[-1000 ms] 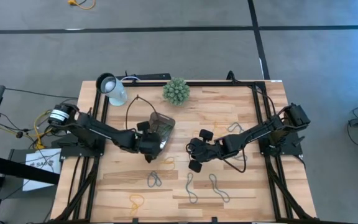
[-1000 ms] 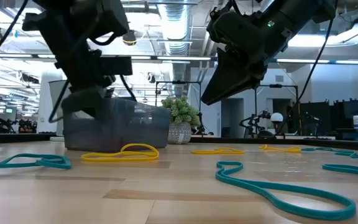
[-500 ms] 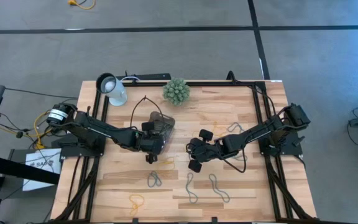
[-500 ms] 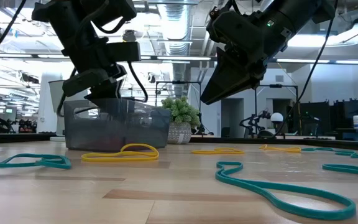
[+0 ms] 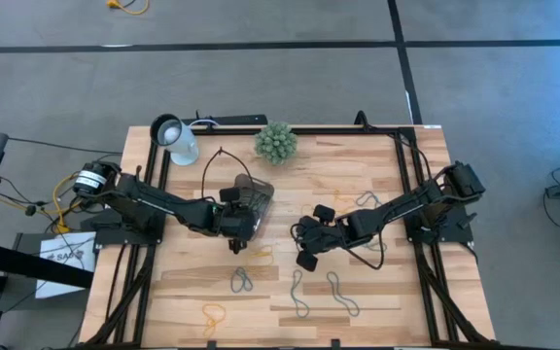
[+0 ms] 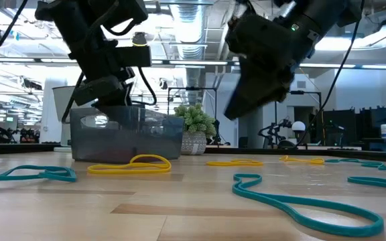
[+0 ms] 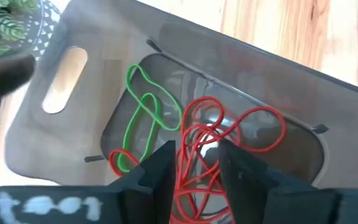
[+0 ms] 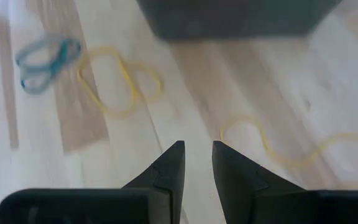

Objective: Pick and place items into bin
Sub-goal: Put the yellow rubber band into the black bin

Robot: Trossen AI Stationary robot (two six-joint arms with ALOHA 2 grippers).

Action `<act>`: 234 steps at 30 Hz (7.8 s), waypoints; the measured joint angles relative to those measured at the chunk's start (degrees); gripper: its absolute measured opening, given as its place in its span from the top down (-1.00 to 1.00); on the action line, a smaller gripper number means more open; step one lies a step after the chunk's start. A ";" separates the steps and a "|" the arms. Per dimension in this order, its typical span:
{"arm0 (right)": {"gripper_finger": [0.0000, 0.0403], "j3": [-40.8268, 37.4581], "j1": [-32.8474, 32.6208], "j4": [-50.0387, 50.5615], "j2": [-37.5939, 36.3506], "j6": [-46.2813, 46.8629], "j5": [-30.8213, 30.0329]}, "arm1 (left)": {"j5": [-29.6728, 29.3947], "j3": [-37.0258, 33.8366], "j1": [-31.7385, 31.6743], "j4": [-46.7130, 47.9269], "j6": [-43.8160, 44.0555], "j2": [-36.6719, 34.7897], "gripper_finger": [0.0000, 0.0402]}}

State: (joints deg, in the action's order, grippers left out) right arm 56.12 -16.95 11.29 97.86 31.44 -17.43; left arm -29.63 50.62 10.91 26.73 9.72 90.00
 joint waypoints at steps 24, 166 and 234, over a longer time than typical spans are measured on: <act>0.63 -0.03 0.13 -11.35 7.80 -3.83 1.98 | -3.64 21.28 0.12 23.02 -8.80 -2.28 0.41; 1.00 31.25 15.40 -20.44 17.37 -26.95 20.24 | -12.22 -12.91 14.84 1.28 21.59 -34.53 0.41; 0.61 31.35 12.74 16.08 10.25 -21.82 20.32 | 23.47 -12.82 39.34 -14.20 49.97 -7.89 0.56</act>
State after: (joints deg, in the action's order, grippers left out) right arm 87.46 -4.21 27.37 108.11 9.61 2.90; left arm -6.16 37.80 50.25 12.52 59.69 82.11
